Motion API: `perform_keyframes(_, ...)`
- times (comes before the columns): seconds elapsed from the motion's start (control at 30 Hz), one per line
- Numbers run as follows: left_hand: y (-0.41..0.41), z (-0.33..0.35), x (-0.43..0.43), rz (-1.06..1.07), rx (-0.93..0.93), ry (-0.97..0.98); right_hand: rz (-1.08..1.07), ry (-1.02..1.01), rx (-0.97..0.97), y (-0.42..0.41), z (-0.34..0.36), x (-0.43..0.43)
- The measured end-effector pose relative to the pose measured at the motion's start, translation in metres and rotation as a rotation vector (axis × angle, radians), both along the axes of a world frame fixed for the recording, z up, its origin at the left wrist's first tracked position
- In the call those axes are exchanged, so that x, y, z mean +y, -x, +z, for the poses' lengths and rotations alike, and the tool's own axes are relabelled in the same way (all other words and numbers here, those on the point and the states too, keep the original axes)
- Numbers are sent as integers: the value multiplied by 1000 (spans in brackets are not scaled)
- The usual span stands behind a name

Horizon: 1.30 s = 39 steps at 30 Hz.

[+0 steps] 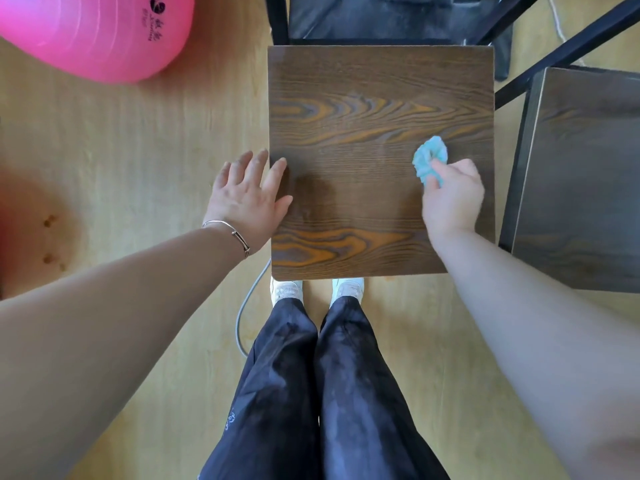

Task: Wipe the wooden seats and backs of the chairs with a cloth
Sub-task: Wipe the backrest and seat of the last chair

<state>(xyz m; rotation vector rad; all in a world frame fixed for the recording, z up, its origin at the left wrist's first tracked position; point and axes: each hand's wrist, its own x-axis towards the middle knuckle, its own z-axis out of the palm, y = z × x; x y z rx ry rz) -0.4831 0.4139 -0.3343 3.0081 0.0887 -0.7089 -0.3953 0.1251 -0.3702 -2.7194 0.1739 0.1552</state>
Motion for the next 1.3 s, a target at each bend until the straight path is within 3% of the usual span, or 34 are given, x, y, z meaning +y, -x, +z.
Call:
perform_keyframes(0.33,17,4,17,56,-17,8,619,-130,59,97,3,106)
perform_keyframes(0.57,29,11,22,95,-12,5,912,-229,154,170,-1,114)
perform_keyframes(0.63,28,15,21,96,-10,0,864,-291,216,169,2,111)
perform_keyframes(0.77,19,21,13,108,-9,12,466,-484,284,121,23,98)
perform_keyframes(0.9,1,24,0,112,-20,29,274,-430,238,41,36,73)
perform_keyframes(1.13,-58,21,-30,44,-42,50,175,-257,166,-102,38,40)
perform_keyframes(1.3,-102,6,-45,23,-51,34,174,-193,88,-159,32,28)
